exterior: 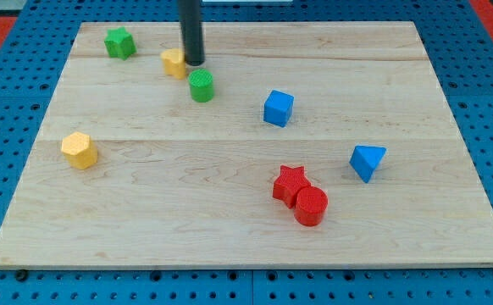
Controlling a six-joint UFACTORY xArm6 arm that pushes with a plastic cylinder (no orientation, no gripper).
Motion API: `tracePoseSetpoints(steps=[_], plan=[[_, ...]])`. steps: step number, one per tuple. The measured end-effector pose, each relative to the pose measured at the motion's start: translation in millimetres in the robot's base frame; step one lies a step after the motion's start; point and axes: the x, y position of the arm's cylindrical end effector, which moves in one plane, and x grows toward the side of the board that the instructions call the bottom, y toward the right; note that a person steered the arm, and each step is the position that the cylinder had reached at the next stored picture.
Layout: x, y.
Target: Separate red star and red circle
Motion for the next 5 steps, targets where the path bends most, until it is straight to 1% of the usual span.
tracePoseSetpoints(steps=[1,2,3,4,5], plan=[[-1.7,-17.2],[-32.2,-13.8],[-31.5,-13.3],[-4.8,35.2],[19.0,96.3]])
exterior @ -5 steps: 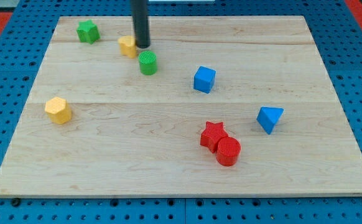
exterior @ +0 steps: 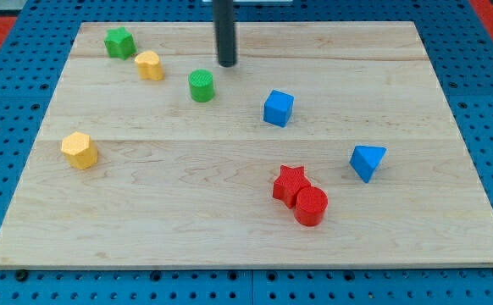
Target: Separate red star and red circle
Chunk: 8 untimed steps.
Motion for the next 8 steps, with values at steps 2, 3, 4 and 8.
tracePoseSetpoints(steps=[2,3,4,8], plan=[[64.3,-23.6],[140.1,-48.7],[207.6,-63.3],[277.6,39.2]])
